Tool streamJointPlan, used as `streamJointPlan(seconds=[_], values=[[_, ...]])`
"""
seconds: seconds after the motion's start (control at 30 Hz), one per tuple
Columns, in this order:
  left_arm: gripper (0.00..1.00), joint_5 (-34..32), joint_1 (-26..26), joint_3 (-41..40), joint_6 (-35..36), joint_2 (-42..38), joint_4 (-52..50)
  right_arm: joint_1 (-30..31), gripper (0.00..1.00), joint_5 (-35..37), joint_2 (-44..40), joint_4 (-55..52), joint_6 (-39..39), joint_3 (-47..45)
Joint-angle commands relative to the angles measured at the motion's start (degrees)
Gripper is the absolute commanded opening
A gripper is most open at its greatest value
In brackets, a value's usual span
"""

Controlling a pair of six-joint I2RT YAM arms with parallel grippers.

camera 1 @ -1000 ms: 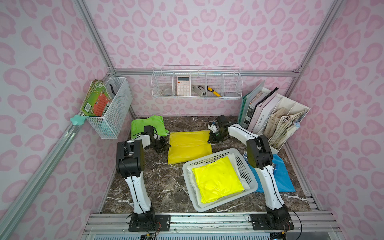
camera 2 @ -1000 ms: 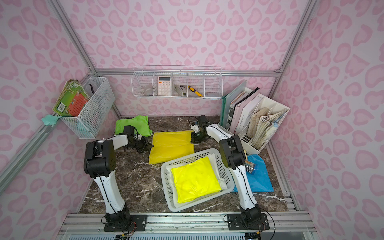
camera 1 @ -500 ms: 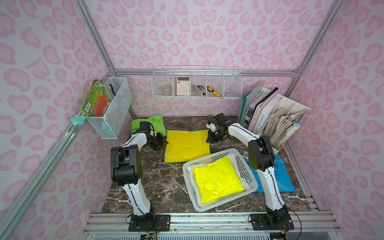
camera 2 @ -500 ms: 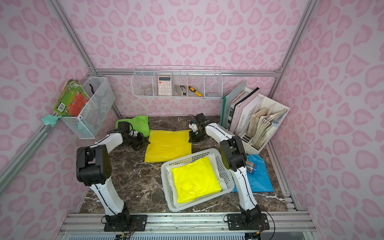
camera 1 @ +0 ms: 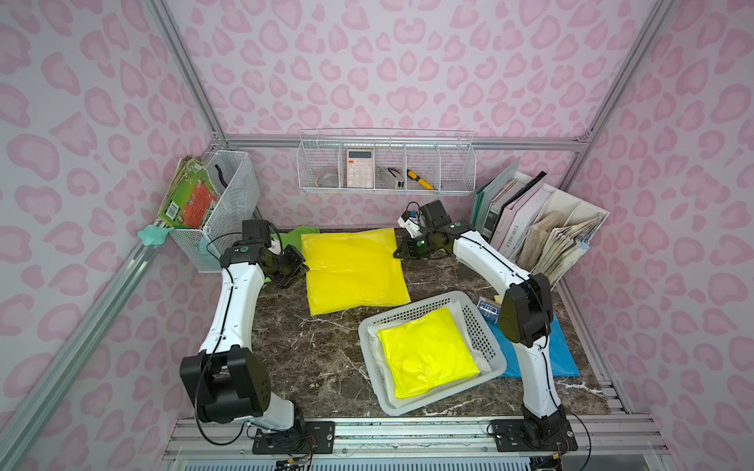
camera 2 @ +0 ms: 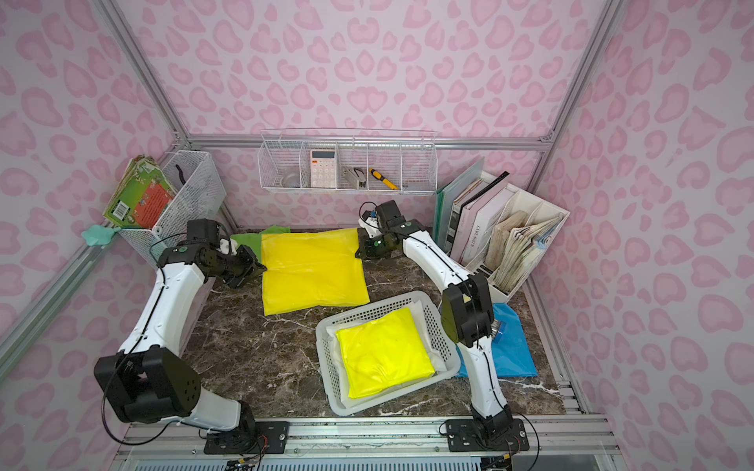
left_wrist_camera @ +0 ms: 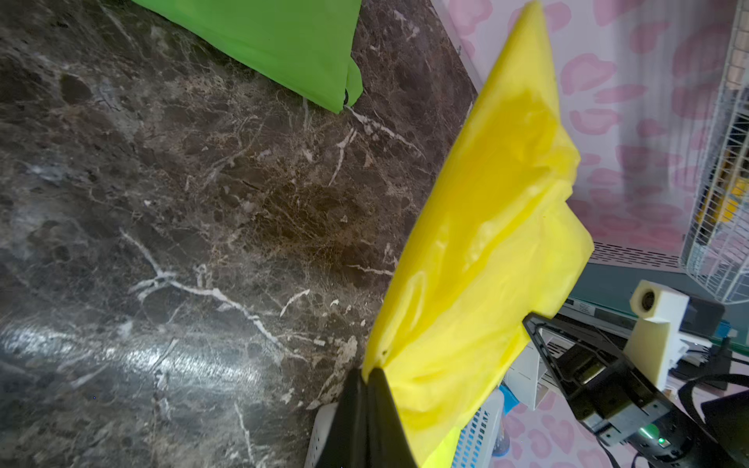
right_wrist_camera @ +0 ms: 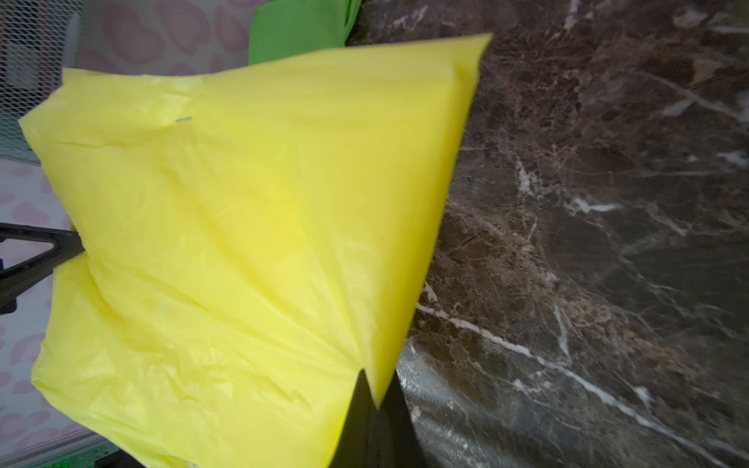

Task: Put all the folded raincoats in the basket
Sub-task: Pick up the raincoat from the center of the board, then place the raincoat in the basket.

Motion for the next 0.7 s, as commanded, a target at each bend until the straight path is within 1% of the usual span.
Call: streamJointPlan(seconds=[0.0, 0.07, 0.13, 0.2, 0.3, 0.37, 0.47, 0.57, 0.67], values=[[0.00, 0.20, 0.18, -0.41, -2.04, -4.46, -9.05, 0.25, 0.00, 0.90, -4.44, -1.43, -0.10, -2.57], [0.00, 4.39, -0.31, -4.54, -4.35, -8.26, -8.94, 0.15, 0.00, 1.65, -8.38, -3.12, -2.23, -5.12], [0.00, 7.00, -2.91, -7.92, -6.01, -12.08, -8.13, -0.01, 0.00, 4.38, -12.15, -6.20, -4.17, -7.77], [0.00, 4.72, -7.27, -11.54, -9.03, -16.37, -8.48, -0.53, 0.00, 6.98, -15.97, -9.14, -5.08, -11.56], [0.00, 1.90, -16.42, -19.81, -16.96, -22.98, -4.32, -1.39, 0.00, 9.83, -23.80, -9.36, -5.03, -22.23], [0.00, -0.57, -24.41, -25.57, -23.59, -26.42, -0.31, -2.81, 0.00, 9.54, -29.52, -8.84, -4.29, -30.26], [0.00, -8.51, -36.74, -30.30, -31.66, -29.56, 2.72, -6.14, 0.00, 8.83, -37.62, -7.76, -4.73, -41.09], [0.00, -13.38, -45.48, -31.87, -35.43, -28.68, 3.43, -9.41, 0.00, 9.73, -42.90, -7.92, -5.36, -49.53], [0.00, -15.15, -51.35, -32.76, -37.21, -24.07, 7.83, -10.43, 0.00, 11.83, -46.08, -6.49, -4.91, -54.20]])
